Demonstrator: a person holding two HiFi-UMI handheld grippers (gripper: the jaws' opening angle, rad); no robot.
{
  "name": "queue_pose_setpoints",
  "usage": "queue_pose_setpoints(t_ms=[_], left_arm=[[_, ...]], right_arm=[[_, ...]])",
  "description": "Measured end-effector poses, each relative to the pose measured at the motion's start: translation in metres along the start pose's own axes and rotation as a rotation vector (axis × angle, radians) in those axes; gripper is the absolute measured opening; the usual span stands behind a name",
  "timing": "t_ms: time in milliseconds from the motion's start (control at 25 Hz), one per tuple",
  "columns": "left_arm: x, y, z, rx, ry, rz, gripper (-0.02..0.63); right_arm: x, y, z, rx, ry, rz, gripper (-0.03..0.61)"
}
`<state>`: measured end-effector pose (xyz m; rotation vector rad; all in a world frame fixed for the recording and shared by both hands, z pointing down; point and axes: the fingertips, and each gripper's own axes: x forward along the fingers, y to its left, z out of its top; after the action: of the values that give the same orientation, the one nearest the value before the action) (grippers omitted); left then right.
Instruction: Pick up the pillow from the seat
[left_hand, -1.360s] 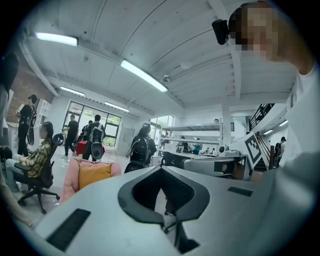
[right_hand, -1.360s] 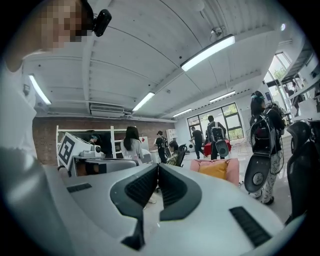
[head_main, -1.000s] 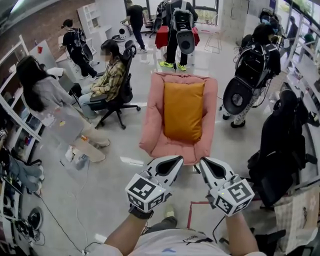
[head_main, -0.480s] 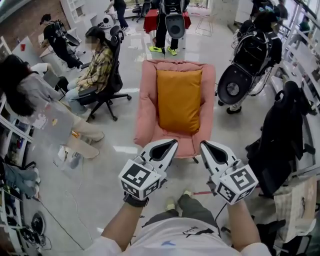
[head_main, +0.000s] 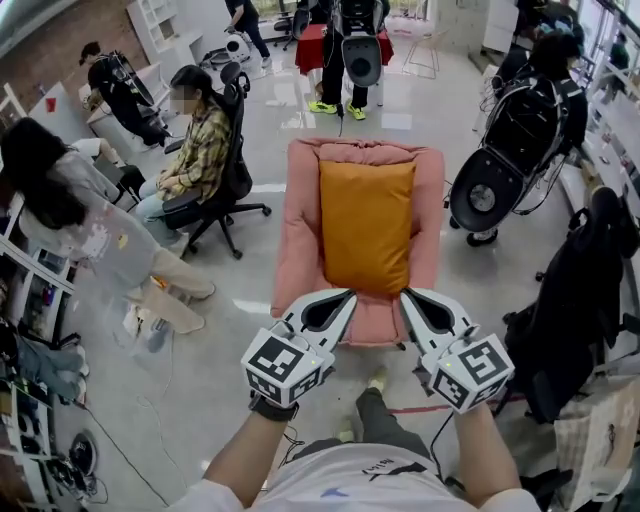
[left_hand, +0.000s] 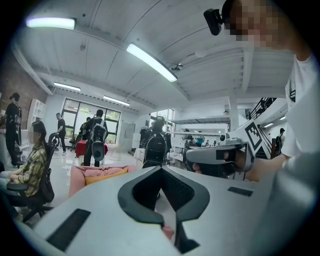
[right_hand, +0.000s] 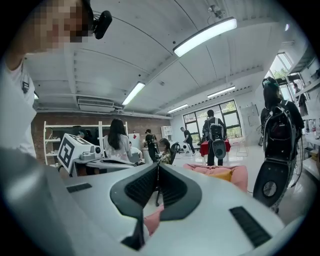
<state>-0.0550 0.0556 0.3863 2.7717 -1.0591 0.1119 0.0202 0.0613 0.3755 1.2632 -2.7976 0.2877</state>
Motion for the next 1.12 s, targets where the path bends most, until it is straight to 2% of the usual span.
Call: queue_pose_setpoints(t_ms=[360, 640, 720, 800, 960, 1120], left_arm=[[0.098, 0.064, 0.002, 0.063, 0.047, 0.012, 0.009], [0.163, 0.103, -0.011, 0.161, 0.126, -0.058, 0.012], [0.177, 0.118, -0.014, 0.191, 0.148, -0.083, 0.020], [0.192, 0.135, -0.018, 0.219, 0.169, -0.107, 0.065], [0.225, 0.177, -0.041, 0.293, 0.244, -0.163, 0.141], [0.254, 0.222, -0.055, 0.330, 0.281, -0.199, 0.147]], right_arm=[[0.065, -0.102, 0.003, -0.026, 0.035, 0.045, 0.017], [0.112, -0.165, -0.012, -0.099, 0.115, 0.092, 0.023], [0.128, -0.180, -0.016, -0.124, 0.147, 0.099, 0.058], [0.143, -0.197, -0.022, -0.149, 0.185, 0.106, 0.121], [0.179, -0.232, -0.038, -0.200, 0.258, 0.097, 0.161], [0.219, -0.262, -0.051, -0.250, 0.315, 0.073, 0.175]])
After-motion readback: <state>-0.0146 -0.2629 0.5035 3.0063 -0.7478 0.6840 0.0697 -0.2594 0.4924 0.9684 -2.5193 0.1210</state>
